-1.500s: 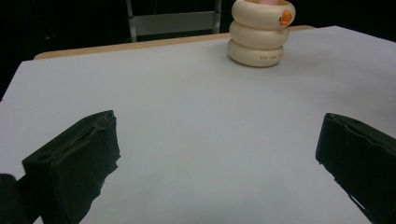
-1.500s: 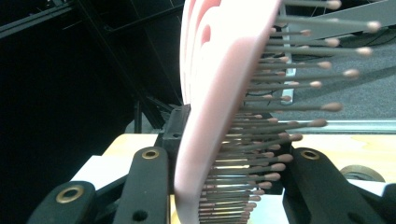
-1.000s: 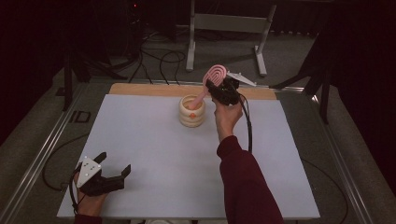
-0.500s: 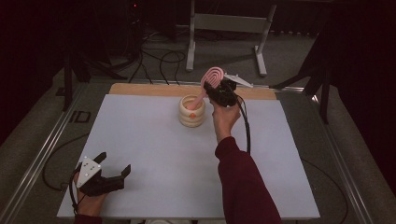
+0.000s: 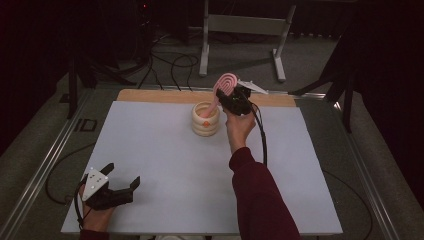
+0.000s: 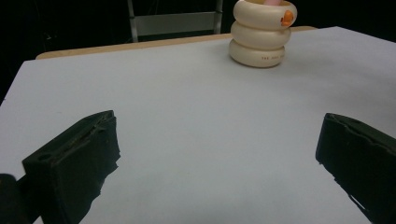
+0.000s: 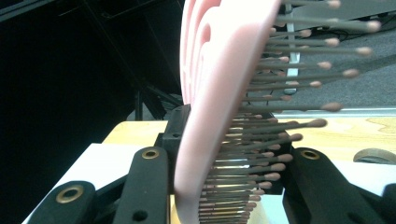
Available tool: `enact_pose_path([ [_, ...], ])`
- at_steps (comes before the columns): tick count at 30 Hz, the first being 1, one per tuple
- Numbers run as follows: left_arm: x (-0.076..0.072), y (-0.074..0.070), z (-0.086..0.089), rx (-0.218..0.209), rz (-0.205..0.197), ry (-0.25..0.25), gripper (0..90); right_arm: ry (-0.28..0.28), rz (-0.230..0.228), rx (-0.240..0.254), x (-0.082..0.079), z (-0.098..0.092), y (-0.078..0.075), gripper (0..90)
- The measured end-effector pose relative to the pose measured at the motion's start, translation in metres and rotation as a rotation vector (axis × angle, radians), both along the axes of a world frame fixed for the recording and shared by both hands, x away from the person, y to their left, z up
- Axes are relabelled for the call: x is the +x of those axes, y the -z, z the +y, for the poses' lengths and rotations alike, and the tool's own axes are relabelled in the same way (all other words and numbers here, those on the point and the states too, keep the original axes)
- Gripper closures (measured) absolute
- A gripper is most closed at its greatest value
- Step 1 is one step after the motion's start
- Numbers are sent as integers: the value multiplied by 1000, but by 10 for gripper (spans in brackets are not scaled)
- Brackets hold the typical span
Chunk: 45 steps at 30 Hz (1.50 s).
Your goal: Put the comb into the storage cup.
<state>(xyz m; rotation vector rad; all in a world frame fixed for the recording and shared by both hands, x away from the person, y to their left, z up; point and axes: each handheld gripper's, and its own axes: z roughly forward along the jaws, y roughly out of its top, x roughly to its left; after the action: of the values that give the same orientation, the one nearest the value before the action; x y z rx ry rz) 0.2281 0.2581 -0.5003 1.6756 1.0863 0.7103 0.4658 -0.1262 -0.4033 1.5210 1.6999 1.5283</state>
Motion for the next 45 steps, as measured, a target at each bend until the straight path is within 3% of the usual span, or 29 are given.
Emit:
enact_pose_path([
  [45, 0, 0, 1, -6, -3, -2, 1, -33, 35, -9, 1, 15, 16, 636],
])
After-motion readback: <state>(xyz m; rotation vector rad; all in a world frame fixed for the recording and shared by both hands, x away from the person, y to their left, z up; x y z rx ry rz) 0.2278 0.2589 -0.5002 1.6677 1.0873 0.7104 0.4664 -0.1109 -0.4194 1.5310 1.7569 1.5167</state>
